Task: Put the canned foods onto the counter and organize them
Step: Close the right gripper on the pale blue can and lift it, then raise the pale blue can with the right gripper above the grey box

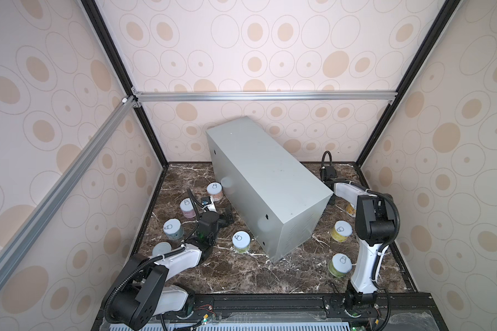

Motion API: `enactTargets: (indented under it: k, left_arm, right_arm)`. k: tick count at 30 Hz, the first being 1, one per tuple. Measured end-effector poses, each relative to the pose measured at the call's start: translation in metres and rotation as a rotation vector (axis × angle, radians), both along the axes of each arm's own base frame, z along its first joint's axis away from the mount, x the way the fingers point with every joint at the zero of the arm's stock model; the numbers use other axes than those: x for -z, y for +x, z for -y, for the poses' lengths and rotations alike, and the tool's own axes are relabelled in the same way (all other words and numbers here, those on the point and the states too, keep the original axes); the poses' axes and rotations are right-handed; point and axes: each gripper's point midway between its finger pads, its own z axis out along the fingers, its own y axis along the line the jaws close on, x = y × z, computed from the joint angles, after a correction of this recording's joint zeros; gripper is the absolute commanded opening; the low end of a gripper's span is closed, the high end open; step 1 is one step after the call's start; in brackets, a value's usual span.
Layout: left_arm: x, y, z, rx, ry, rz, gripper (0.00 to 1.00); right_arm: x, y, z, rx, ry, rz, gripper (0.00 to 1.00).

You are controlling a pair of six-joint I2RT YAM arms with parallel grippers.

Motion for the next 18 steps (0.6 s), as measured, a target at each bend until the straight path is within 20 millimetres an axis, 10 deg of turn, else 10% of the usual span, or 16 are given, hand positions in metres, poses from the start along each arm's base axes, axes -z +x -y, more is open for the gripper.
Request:
enactTargets:
  k: [7,18]
  left_arm:
    - [-0.021,-0.004,0.002,0.019,-0.038,0.045,0.99]
    - [-0.045,-0.02,0.005,0.065,-0.079,0.061,0.99]
  right_arm:
    - [-0.012,-0.015,0.001,-0.016,-0.007,-0.031,0.52]
    - [-0.105,-0.039,0.004,-0.033,-0.017,0.09,0.49]
